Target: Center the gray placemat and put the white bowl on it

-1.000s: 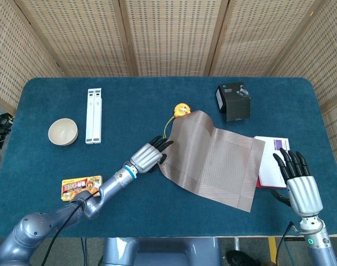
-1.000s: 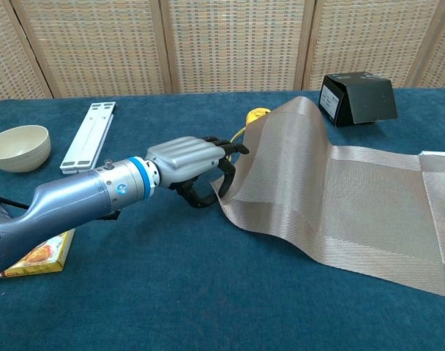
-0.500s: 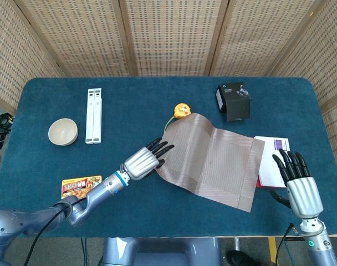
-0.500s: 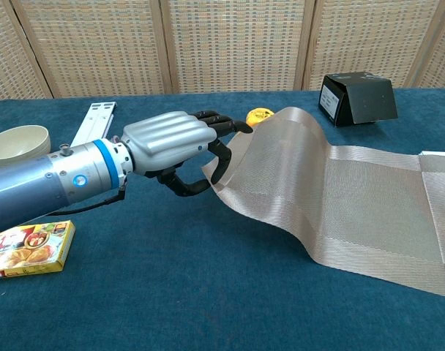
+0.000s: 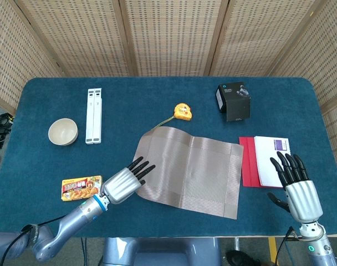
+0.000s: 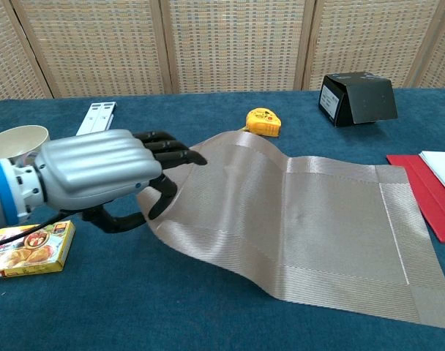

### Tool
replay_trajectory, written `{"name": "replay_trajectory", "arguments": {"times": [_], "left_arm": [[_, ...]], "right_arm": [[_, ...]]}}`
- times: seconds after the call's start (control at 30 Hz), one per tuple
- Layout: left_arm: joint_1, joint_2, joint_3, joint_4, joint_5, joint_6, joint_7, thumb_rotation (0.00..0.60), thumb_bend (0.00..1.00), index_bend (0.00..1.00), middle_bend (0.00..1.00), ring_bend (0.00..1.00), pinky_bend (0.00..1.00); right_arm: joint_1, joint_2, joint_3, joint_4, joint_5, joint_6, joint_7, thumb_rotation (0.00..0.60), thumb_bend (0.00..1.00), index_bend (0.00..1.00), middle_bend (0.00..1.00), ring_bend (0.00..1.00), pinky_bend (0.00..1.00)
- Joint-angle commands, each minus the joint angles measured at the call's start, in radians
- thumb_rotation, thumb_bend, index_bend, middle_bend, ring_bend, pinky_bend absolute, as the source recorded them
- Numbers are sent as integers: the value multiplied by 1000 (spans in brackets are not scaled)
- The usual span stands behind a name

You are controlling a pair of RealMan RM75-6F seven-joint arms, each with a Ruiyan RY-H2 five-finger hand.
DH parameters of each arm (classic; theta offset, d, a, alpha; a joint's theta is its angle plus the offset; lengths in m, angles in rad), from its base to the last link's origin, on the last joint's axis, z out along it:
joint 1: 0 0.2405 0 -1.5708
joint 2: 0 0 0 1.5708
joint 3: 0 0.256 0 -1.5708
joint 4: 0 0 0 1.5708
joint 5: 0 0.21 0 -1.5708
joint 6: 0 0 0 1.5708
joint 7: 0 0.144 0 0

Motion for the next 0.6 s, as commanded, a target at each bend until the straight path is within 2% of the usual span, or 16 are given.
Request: {"name": "replay_trajectory", "arguments": {"times": [0.03,0.27,0.6], "left_arm": [[34,32,30,-59,-42,-3,58,600,553,790,0,0,0],[43,37,67,-114,-66,-53,84,600,553,790,0,0,0],[36,56,83,-160,-97,-97,113,600,553,790,0,0,0]], "right_arm": [[-1,0,-2,-1,-4,1,-3,600,0,0,0,0,0],[-1,-2,-2,-1,-7,-1,-12,600,0,0,0,0,0],[0,-6,-3,5,-6,-9,-17,600,0,0,0,0,0]]}}
